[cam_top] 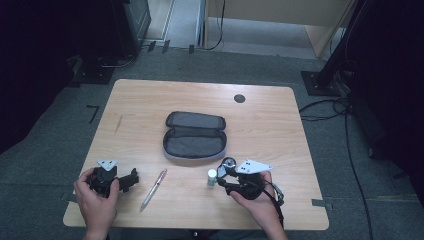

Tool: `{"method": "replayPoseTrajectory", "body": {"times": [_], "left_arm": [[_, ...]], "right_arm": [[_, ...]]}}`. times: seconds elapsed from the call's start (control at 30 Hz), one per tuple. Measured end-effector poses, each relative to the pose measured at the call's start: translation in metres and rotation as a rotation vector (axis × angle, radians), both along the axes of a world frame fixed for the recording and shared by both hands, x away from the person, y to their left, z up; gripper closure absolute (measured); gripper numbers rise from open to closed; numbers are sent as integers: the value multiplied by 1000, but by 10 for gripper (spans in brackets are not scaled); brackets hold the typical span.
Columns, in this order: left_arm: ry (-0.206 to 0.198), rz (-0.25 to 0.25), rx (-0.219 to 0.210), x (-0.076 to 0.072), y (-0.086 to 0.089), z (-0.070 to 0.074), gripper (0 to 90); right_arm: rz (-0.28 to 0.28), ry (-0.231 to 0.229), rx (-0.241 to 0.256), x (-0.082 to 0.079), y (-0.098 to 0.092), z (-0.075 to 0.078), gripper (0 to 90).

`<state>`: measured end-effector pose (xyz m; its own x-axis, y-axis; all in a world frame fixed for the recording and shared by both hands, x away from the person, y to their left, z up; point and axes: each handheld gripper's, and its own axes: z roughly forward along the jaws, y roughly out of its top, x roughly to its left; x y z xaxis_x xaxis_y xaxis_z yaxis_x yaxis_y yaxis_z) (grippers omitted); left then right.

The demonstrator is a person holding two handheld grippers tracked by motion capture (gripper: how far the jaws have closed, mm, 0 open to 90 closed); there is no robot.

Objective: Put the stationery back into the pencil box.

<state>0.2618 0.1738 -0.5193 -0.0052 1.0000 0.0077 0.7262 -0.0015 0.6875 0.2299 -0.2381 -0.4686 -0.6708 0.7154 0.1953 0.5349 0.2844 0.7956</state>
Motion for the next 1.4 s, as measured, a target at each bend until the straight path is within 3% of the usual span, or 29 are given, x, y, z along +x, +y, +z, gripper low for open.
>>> {"method": "replayPoseTrajectory", "body": {"times": [0.27,0.53,1.03,1.4], "left_arm": [[0,0,0,0,0,0,0],[0,0,0,0,0,0,0],[0,0,0,0,0,0,0],[0,0,-1,0,0,0,0]], "right_arm": [[32,-10,22,-4,6,7,527],[43,-43,-14,-7,20,11,590],[-3,-65,-73,-6,40,7,617],[-42,-67,-112,-4,40,10,656]]}}
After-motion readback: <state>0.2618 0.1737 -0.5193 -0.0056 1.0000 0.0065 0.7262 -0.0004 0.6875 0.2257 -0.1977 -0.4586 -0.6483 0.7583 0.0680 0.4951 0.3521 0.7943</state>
